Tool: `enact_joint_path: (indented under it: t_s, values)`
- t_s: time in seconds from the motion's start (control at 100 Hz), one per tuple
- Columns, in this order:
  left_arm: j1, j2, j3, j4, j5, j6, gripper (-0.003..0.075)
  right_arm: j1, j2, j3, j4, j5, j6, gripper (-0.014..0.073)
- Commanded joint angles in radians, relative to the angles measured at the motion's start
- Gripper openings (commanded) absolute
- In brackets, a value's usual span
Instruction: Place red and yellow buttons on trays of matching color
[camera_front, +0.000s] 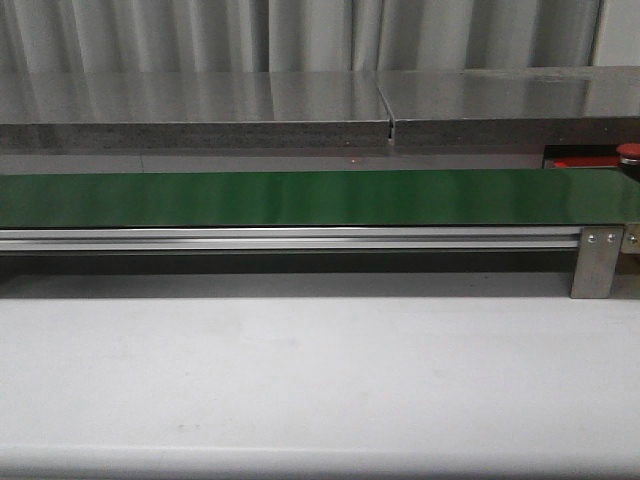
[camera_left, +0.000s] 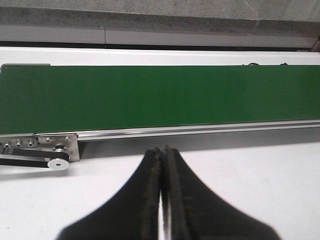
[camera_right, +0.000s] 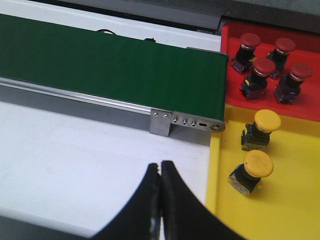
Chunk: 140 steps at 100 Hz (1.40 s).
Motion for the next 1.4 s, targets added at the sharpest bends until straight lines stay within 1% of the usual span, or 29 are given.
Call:
enact_joint_path:
  t_s: [0.0,0.04,0.11,0.16,0.18,0.19,0.23,0.28,0.33,0.47,0.55,0.69,0.76,0.88,1.06,1.2,1.39]
  values:
    - [-0.005,-0.001,-0.030,-0.030,-0.057,-0.002,0.0062,-0.002,0.001,-0.024,0.003,-0.080,0.000,-0.0067]
    - [-0.005,-0.001,-0.030,-0.030,-0.048,-0.002,0.0113,-0.002,0.001,-0.024,0.003,-0.080,0.000,-0.0067]
    - [-0.005,-0.001,-0.030,-0.030,-0.039,-0.002,0.0250,-0.002,0.001,-0.024,0.003,-0.080,0.000,-0.0067]
    - [-0.005,-0.001,-0.030,-0.030,-0.035,-0.002,0.0384,-0.002,0.001,-0.024,0.003,-0.080,0.000,-0.0067]
    - [-0.005,-0.001,-0.030,-0.030,-0.033,-0.002,0.0418,-0.002,0.001,-0.024,0.003,-0.080,0.000,-0.0067]
    - [-0.005,-0.001,-0.030,-0.030,-0.030,-0.002,0.0451,-0.002,0.001,-0.024,0.003,-0.080,0.000,-0.0067]
    - [-0.005,-0.001,-0.030,-0.030,-0.031,-0.002,0.0540,-0.002,0.001,-0.024,0.003,-0.080,0.000,-0.0067]
    - [-0.005,-0.001,-0.030,-0.030,-0.031,-0.002,0.0611,-0.002,0.001,-0.024,0.003,-0.080,0.000,-0.0067]
    - [-0.005,-0.001,-0.030,-0.034,-0.031,-0.002,0.0648,-0.002,0.001,-0.024,0.003,-0.080,0.000,-0.0067]
    - [-0.005,-0.001,-0.030,-0.034,-0.025,-0.014,0.0652,-0.002,0.001,-0.024,0.003,-0.080,0.000,-0.0067]
    - [-0.003,0.006,-0.039,-0.013,-0.036,-0.068,0.0652,-0.002,0.001,-0.024,0.003,-0.080,0.000,-0.0067]
    - [0.038,0.077,-0.123,0.163,-0.036,-0.262,0.0652,-0.002,0.001,-0.024,0.003,-0.080,0.000,-0.0067]
    - [0.085,0.141,-0.190,0.225,-0.034,-0.311,0.0652,-0.002,0.001,-0.024,0.003,-0.080,0.000,-0.0067]
    - [0.190,0.276,-0.323,0.215,-0.007,-0.314,0.0652,-0.002,0.001,-0.024,0.003,-0.080,0.000,-0.0067]
    - [0.336,0.504,-0.526,0.186,0.087,-0.314,0.0652,-0.002,0.001,-0.024,0.003,-0.080,0.000,-0.0067]
    - [0.404,0.666,-0.635,0.162,0.080,-0.314,0.0652,-0.002,0.001,-0.024,0.003,-0.080,0.000,-0.0067]
    - [0.442,0.878,-0.765,0.161,0.062,-0.314,0.0652,-0.002,0.001,-0.024,0.003,-0.080,0.000,-0.0067]
